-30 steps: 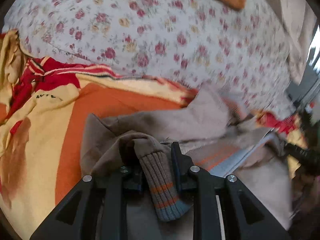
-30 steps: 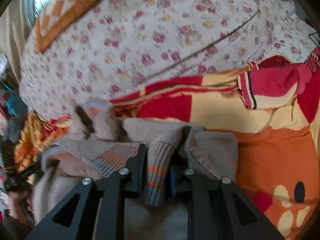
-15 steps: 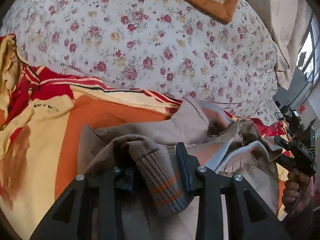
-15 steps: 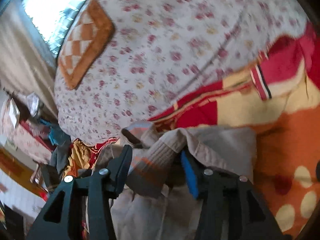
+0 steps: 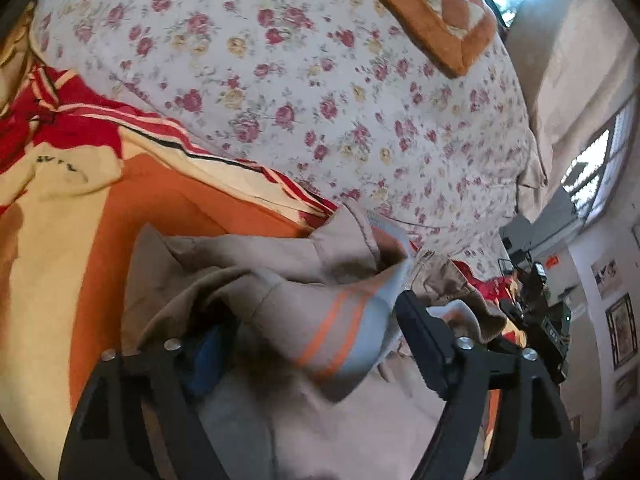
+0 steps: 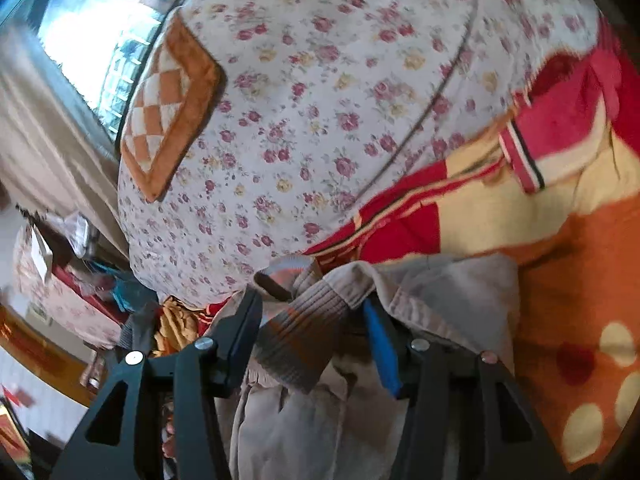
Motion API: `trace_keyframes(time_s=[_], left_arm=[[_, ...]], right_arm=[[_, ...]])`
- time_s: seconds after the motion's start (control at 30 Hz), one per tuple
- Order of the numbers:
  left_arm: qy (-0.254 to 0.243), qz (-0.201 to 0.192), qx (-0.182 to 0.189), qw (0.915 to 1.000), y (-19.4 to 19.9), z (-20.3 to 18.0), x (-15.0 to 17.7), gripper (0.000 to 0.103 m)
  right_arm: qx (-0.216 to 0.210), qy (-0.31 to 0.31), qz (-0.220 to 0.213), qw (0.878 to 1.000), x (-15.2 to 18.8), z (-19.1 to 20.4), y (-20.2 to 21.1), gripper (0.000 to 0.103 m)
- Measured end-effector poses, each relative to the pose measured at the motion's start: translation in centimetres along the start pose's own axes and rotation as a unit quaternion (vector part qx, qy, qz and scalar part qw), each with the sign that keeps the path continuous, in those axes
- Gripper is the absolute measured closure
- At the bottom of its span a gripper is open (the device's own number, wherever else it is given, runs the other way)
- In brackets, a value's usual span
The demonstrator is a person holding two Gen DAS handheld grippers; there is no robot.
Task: Fold large clothes
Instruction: 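Lower the ribbed hem onto the jacket near the collar with both grippers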
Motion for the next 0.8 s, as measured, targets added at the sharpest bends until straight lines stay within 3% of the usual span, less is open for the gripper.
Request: trace_keyframes(time_s=[0.13, 0.23, 0.33, 0.37, 0.4, 0.43, 0.5, 0.63, 0.7, 0.73, 0.77, 0.8], left_arm=[[-0.028, -0.056, -0.068, 0.9958, 1.8, 0.0, -0.8, 0.033], [-0.074, -0.11, -0.132, 0.9823, 3.5, -0.9, -1.4, 0.033], [-0.106, -0.123, -0.148, 0.9756, 3.4, -2.2, -1.4, 0.033], [-0.114, -0.115, -0.145, 0.976, 2.8, -3.0, -1.2, 0.033], [-0.117, -0.108, -0.136, 0.9779, 2.1, -3.6, -1.2, 0.033], [-0.118, -0.099, -0.13, 0.9794, 1.2, -4.2, -1.2, 0.033], [-0.121, -0.079, -0.135, 0.9802, -0.8, -5.3, -1.5, 0.038], [-0.139, -0.02, -0.177, 0.9741, -5.7, -4.1, -1.5, 0.053], [-0.163, 0.006, -0.232, 0.9591, -7.6, -1.7, -0.6, 0.058], [-0.177, 0.017, -0.251, 0.9516, -8.3, -0.7, -0.2, 0.062], [-0.183, 0.027, -0.25, 0.9502, -8.7, 0.0, 0.1, 0.062], [-0.176, 0.022, -0.236, 0.9554, -8.4, 0.3, -0.1, 0.062]], right_arm=[[0.038, 0.033, -0.028, 0.998, -0.4, 0.5, 0.9, 0.048], [0.083, 0.096, -0.088, 0.988, -1.1, 2.2, 2.7, 0.048], [0.115, 0.139, -0.115, 0.977, -1.4, 3.3, 3.6, 0.048], [0.123, 0.158, -0.108, 0.974, -1.3, 3.7, 3.4, 0.048], [0.143, 0.185, -0.1, 0.967, -1.0, 4.3, 2.8, 0.055], [0.161, 0.206, -0.087, 0.961, -0.7, 4.7, 2.1, 0.076], [0.168, 0.23, -0.041, 0.958, -0.2, 5.7, -0.5, 0.096], [0.208, 0.243, 0.01, 0.947, 0.2, 5.4, -5.3, 0.096], [0.259, 0.234, 0.041, 0.936, -0.3, 2.1, -7.9, 0.096], [0.266, 0.215, 0.053, 0.938, -0.6, 0.3, -8.8, 0.098], [0.26, 0.195, 0.064, 0.944, -0.8, -1.1, -9.3, 0.1], [0.244, 0.163, 0.081, 0.953, -1.1, -2.7, -10.0, 0.101]])
Point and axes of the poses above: each gripper's, at about its wrist camera, not at the fingertips, and y roughly against the way its jaws point, z to its left, x to its underside, the point moved 5 cm from there along -y, roughly the way its jaws point
